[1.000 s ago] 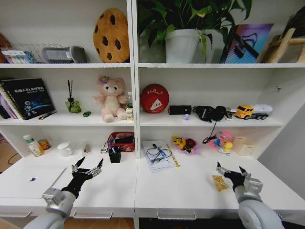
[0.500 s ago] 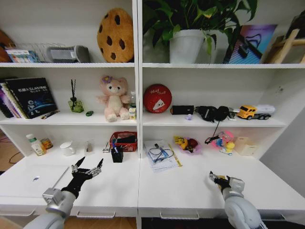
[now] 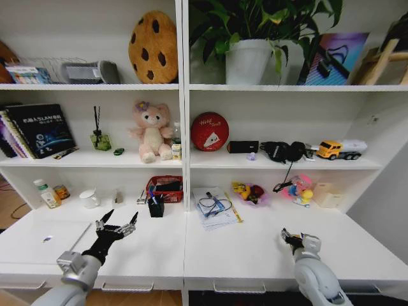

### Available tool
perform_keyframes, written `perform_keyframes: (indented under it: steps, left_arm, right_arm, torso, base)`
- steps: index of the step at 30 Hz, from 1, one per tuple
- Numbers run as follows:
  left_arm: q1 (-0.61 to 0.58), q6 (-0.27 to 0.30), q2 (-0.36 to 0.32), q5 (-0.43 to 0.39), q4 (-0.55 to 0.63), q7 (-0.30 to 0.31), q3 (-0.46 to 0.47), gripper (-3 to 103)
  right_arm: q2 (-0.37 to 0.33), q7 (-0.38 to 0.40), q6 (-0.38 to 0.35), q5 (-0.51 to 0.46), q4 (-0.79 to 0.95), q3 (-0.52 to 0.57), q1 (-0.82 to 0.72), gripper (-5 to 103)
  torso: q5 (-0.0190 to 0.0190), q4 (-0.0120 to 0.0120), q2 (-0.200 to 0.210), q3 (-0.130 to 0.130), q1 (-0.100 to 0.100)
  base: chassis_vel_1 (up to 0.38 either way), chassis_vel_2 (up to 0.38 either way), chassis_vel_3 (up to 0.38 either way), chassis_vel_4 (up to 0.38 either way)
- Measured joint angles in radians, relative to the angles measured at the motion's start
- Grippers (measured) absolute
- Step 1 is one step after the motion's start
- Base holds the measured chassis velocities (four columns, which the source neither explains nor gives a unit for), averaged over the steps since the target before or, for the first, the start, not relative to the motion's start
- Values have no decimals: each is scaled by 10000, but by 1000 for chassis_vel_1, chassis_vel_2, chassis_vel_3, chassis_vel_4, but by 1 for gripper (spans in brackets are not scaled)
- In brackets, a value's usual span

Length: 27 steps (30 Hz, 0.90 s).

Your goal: Organize the objects on the table.

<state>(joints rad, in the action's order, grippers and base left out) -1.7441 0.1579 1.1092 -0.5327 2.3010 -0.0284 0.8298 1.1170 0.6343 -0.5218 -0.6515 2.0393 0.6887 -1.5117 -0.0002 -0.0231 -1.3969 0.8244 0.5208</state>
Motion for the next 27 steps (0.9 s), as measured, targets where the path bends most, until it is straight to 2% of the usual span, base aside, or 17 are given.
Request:
perform_keyframes:
  steps: [1,4,5,6,7,10,11,13,14,17,19,20,24,27]
  left_arm:
    - [0,0,0,0,0,0,0,100]
    - [0,0,0,0,0,0,0,100]
    - [0,0,0,0,0,0,0,100]
    - [0,0,0,0,0,0,0,100]
    - [0,0,0,0,0,0,0,100]
    - [0,0,0,0,0,0,0,100]
    - [0,0,0,0,0,0,0,100]
    - [0,0,0,0,0,0,0,100]
    - [0,0,0,0,0,0,0,100]
    - [0,0,0,0,0,0,0,100]
    - [0,0,0,0,0,0,0,100]
    - [0,0,0,0,0,0,0,100]
    - [-1,0,0,0,-1,0,0,100]
    - [0,0,0,0,0,0,0,100]
  right_arm:
    - [40,-1,51,31,-21,33,-67,69]
    - [94,-32,142,62,-125,85,-211,63]
    - [123,-187,424,219,-563,84,-265,51]
    - [101,-225,495,252,-680,72,-234,47]
    - [101,-225,495,252,-680,72,-234,47]
    - [39,-254,647,281,-867,67,-67,31]
    - [39,-254,647,281,-867,67,-67,31]
    - [25,-252,710,279,-898,58,-26,20]
    - [25,-252,710,279,-898,58,-26,20]
    - [53,-250,797,287,-911,27,-28,4]
    - [56,-250,813,292,-911,21,-34,4]
    - [60,-251,865,331,-928,2,-40,1]
    - [61,-296,957,415,-936,-16,-44,1]
    - [-167,-1188,1598,727,-873,-171,245,0]
  torso:
    - [1,0,0,0,-1]
    - [0,0,0,0,0]
    - [1,0,0,0,0]
    - [2,-1,0,0,0]
    - [2,-1,0,0,0]
    - [1,1,1,0,0]
    - [1,1,1,0,0]
    - [1,1,1,0,0]
    - [1,1,1,0,0]
    - [1,1,1,0,0]
    - [1,1,1,0,0]
    - [1,1,1,0,1]
    - [1,0,1,0,0]
    - [-1,-2,0,0,1]
  base:
    - [0,0,0,0]
    - [0,0,0,0]
    - [0,0,0,0]
    - [0,0,0,0]
    - [0,0,0,0]
    - [0,0,0,0]
    - [0,0,0,0]
    - [0,0,0,0]
    - [0,0,0,0]
    - [0,0,0,0]
    - [0,0,0,0]
    - [0,0,0,0]
    - [0,0,0,0]
    - [0,0,0,0]
